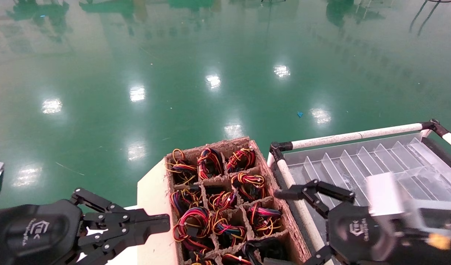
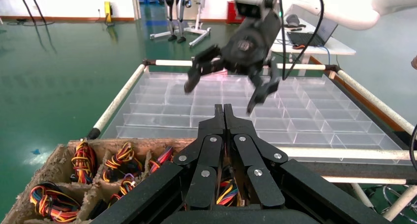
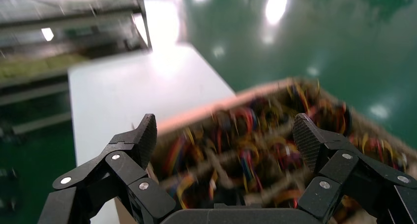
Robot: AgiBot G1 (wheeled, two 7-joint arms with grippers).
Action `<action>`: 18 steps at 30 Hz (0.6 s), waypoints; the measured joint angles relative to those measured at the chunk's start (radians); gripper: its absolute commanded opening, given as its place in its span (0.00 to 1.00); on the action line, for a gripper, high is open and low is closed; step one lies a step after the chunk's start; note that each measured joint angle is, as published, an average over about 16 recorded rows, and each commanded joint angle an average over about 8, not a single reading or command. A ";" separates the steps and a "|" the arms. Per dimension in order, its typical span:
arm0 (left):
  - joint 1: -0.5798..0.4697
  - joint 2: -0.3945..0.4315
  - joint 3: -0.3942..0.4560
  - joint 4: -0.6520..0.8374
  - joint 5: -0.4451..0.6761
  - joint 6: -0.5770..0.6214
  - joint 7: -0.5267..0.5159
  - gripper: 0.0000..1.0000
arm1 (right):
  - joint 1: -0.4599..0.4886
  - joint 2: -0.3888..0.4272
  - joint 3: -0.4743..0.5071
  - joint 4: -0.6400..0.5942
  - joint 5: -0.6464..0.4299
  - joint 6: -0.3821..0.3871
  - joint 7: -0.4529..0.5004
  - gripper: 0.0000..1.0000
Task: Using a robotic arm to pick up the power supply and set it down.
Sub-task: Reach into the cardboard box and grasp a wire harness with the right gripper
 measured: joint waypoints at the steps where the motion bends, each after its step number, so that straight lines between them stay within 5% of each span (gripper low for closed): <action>1: 0.000 0.000 0.000 0.000 0.000 0.000 0.000 1.00 | 0.008 -0.002 -0.009 0.002 -0.027 0.008 0.000 1.00; 4: 0.000 0.000 0.000 0.000 0.000 0.000 0.000 1.00 | 0.036 -0.011 -0.037 0.013 -0.111 0.028 0.001 0.89; 11: 0.000 0.000 0.000 0.000 0.000 0.000 0.000 1.00 | 0.119 -0.055 -0.114 0.044 -0.308 0.047 0.008 0.07; 18: 0.000 0.000 0.000 0.000 0.000 0.000 0.000 1.00 | 0.199 -0.122 -0.190 0.058 -0.478 0.041 0.014 0.00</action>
